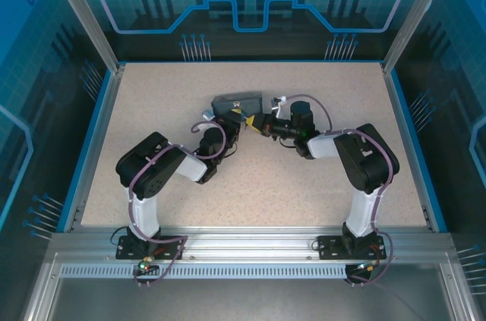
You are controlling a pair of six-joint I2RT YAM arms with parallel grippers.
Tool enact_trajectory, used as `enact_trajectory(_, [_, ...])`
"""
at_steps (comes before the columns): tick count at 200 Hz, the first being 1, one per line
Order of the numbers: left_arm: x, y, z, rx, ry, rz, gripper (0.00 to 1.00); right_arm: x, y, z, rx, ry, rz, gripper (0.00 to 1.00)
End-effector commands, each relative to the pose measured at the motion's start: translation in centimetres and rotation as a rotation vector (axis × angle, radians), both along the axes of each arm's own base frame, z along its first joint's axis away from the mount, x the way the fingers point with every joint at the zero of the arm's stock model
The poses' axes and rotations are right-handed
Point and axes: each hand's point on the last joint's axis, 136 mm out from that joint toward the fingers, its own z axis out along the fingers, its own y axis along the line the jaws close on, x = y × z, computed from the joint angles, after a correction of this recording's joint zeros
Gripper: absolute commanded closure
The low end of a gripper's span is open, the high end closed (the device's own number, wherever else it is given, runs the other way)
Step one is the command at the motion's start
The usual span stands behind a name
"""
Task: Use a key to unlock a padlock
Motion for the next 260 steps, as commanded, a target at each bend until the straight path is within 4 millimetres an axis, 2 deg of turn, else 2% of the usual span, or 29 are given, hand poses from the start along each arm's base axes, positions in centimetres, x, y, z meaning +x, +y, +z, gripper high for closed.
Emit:
enact_trajectory(1, [-5.6,-7.9,6.1,-0.161,-0.125,-0.377,1.00,0.2,0.7,2.4,-0.013,-0.138,0.020,1.00])
enact_trajectory(62, [-5.7,-7.7,5.7,-0.177,-0.092,-0.380,1.00,-0.7,-0.2,1.0,-0.134,-0.100,0.024,1.00])
enact_trajectory(117, [-5.7,-7.9,5.0,-0.180,-0.061,-0.400,1.00,-1.1,-0.5,0.3,-0.142,-0.044,0.008,1.00])
enact_trajectory(122, [-5.8,-8.0,4.9,-0.178,-0.058,-0.405,1.00,-1.6,-0.7,-0.7,-0.153,-0.014,0.005,1.00])
enact_trajectory(130, [-5.8,-8.0,4.8,-0.179,-0.054,-0.408,1.00,-1.8,-0.8,-1.0,-0.152,0.004,0.003,1.00])
enact_trajectory(208, [-6.4,-8.4,4.2,-0.171,-0.036,-0.450,1.00,-2.2,0.1,-2.1,0.019,0.195,-0.039,1.00])
enact_trajectory(260, [-6.6,-8.1,3.8,-0.166,-0.026,-0.447,1.00,-2.0,-0.8,-2.8,0.017,0.252,-0.068,1.00])
